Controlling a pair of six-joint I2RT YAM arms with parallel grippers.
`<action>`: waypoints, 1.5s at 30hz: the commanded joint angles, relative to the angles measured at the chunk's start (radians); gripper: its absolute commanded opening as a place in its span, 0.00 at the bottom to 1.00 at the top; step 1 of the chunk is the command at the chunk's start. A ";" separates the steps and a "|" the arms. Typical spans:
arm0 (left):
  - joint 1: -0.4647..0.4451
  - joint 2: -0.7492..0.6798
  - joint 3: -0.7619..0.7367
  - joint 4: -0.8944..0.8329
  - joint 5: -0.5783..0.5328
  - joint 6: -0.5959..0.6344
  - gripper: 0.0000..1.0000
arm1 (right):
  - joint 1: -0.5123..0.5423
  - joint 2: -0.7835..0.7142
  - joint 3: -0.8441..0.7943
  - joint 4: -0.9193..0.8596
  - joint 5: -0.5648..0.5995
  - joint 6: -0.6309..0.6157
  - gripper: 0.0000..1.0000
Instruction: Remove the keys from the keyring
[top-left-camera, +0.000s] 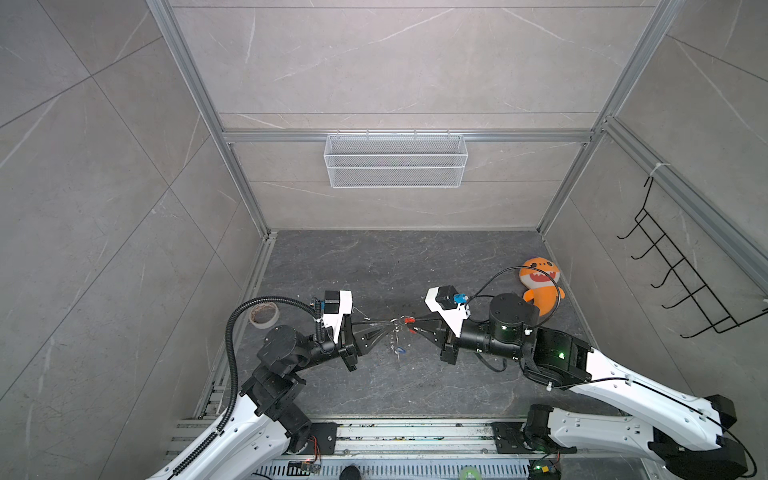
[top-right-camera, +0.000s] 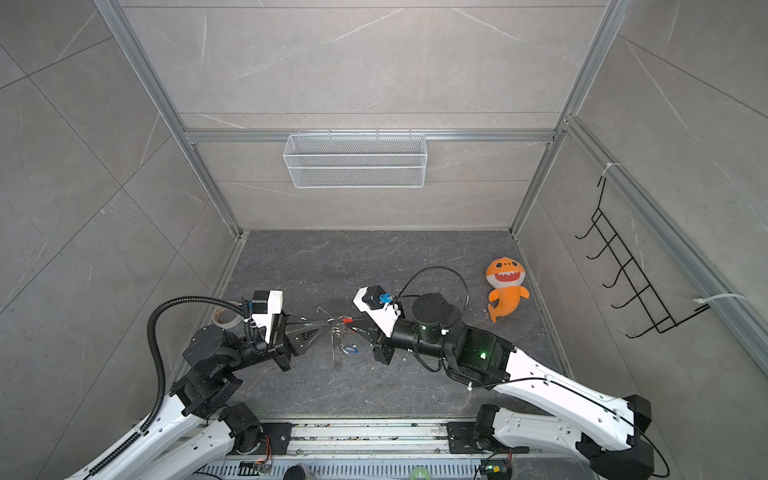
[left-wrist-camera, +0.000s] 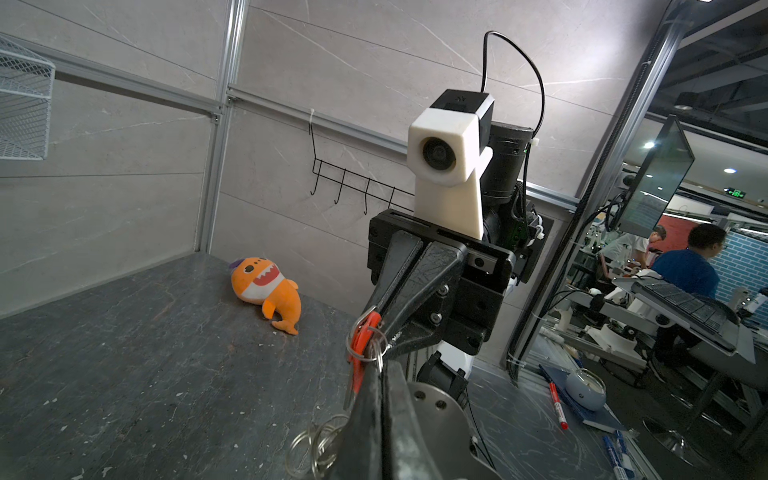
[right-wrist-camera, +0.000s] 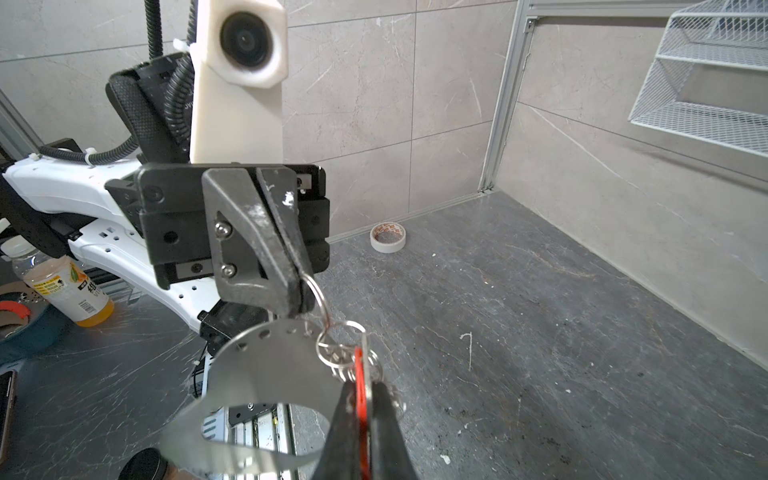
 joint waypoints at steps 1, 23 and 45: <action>-0.001 -0.027 0.030 0.055 0.023 0.026 0.00 | -0.006 -0.017 0.046 -0.042 0.071 -0.017 0.00; -0.002 -0.091 0.016 0.000 -0.191 0.058 0.00 | 0.004 0.015 0.064 -0.052 -0.019 0.055 0.00; -0.002 -0.054 0.052 -0.092 -0.074 0.098 0.00 | 0.014 0.066 0.233 -0.205 0.101 -0.094 0.00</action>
